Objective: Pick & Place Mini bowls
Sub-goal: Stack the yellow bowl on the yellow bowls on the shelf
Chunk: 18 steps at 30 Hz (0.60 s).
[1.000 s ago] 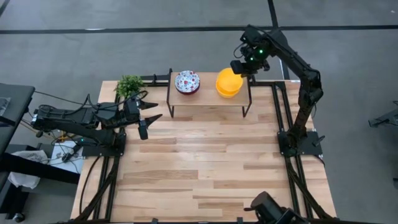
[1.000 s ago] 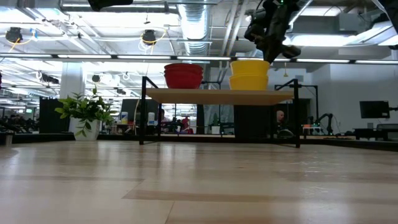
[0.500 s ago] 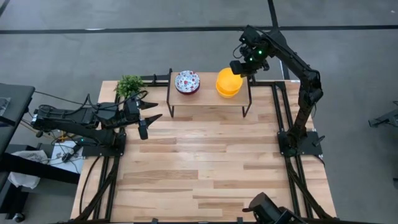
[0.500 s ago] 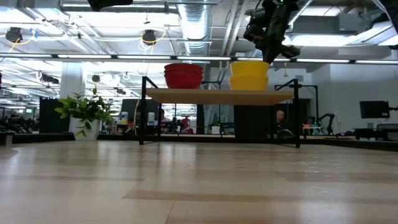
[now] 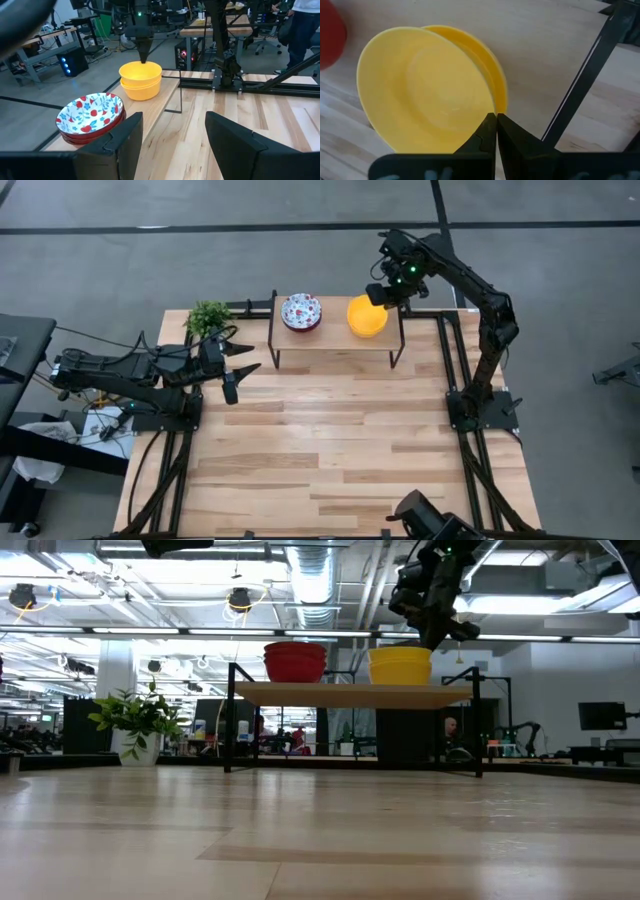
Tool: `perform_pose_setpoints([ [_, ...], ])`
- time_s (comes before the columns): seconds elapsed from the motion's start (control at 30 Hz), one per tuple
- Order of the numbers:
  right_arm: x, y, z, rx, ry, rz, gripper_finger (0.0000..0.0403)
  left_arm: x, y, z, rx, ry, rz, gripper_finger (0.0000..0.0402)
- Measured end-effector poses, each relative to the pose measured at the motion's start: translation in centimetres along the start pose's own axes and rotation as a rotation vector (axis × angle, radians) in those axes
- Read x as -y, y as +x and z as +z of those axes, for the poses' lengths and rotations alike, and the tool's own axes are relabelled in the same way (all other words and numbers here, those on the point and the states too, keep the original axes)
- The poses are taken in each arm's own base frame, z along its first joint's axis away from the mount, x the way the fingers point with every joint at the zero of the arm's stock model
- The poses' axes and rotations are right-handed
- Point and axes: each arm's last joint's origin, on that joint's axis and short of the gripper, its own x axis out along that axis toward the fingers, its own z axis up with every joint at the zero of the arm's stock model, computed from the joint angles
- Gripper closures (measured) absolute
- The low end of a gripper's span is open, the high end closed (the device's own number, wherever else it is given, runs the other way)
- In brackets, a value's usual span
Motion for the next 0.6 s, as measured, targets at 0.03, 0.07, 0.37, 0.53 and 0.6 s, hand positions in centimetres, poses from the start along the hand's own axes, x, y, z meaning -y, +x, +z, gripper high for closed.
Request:
perform_pose_setpoints([
  [0.03,0.00,0.00,0.00,0.000,0.000,0.000,0.0403,0.00,0.00,0.00,0.000,0.000,0.000,0.0187],
  [0.07,0.00,0.00,0.00,0.000,-0.001,0.000,0.0403,0.00,0.00,0.00,0.000,0.000,0.000,0.0187],
  [0.37,-0.09,0.02,0.03,0.005,-0.022,0.002,0.0398,0.00,0.00,0.00,0.000,0.000,0.000,0.0187],
  [0.53,-0.08,0.01,0.01,0.004,-0.022,0.001,0.0378,0.00,0.00,0.00,0.000,0.000,0.000,0.0187],
  [0.6,-0.08,0.01,0.01,0.004,-0.022,0.001,0.0367,0.00,0.00,0.00,0.000,0.000,0.000,0.0187],
])
